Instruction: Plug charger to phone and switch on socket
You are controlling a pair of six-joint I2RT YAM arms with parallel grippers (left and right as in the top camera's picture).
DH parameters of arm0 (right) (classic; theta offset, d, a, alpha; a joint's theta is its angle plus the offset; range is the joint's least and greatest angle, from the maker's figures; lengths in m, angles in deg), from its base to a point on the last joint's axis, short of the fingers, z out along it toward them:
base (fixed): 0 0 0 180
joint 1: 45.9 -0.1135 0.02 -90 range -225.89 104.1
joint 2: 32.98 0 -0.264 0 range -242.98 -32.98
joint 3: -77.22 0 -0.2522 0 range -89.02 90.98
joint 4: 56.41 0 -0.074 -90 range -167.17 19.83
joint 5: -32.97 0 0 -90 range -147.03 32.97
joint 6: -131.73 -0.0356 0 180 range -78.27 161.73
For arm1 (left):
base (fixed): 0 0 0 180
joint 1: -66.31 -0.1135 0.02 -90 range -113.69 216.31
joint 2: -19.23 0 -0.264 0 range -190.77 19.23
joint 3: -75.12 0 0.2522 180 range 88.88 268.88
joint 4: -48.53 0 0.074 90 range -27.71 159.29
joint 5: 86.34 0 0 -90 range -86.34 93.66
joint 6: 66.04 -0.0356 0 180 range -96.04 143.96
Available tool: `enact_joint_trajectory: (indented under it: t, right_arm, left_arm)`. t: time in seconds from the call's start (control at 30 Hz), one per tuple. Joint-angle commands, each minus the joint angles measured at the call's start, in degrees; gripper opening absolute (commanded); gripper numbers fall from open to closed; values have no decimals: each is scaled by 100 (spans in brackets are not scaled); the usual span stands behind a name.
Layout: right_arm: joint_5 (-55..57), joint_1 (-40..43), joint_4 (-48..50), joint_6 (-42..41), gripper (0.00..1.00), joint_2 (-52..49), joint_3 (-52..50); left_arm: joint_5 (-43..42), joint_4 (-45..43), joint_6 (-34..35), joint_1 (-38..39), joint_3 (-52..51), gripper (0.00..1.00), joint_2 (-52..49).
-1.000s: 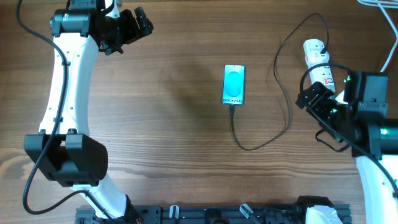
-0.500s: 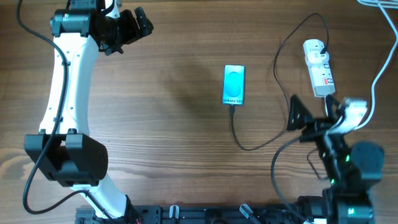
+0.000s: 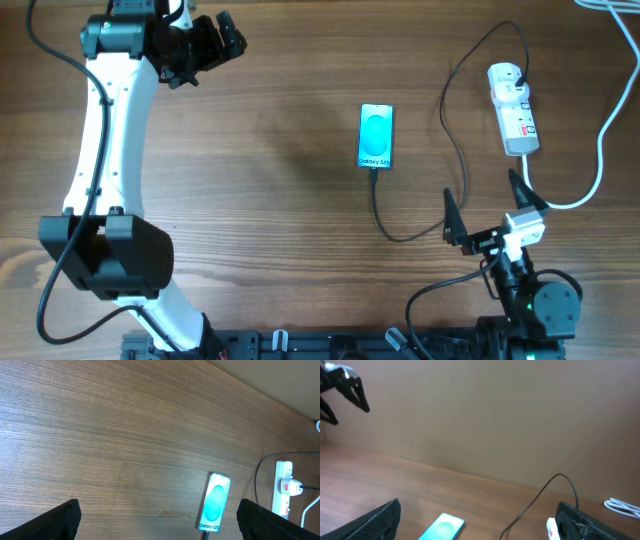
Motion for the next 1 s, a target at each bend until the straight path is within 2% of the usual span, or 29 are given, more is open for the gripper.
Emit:
enact_joint_trajectory:
  t: [0.0, 0.2, 0.3, 0.53, 0.63, 0.77, 0.97]
  right_arm:
    - [-70, -39, 483, 170, 100, 98, -391]
    - [997, -42, 240, -848, 100, 98, -584]
    - [1137, -37, -299, -841, 100, 98, -584]
    - [1073, -37, -302, -675, 100, 96, -584]
    - [909, -37, -302, 59, 100, 96, -584]
    - [946, -37, -304, -245, 100, 96, -584]
    - [970, -37, -291, -247, 100, 96, -584]
  left_arm:
    - [13, -9, -98, -22, -28, 100, -33]
    - [13, -9, -96, -22, -28, 100, -33]
    - [13, -9, -98, -22, -28, 100, -33]
    - [11, -9, -96, -22, -28, 100, -33]
    - [13, -9, -98, -22, -28, 100, -33]
    - [13, -9, -98, -22, -28, 100, -33]
    - [13, -9, -98, -22, -28, 100, -33]
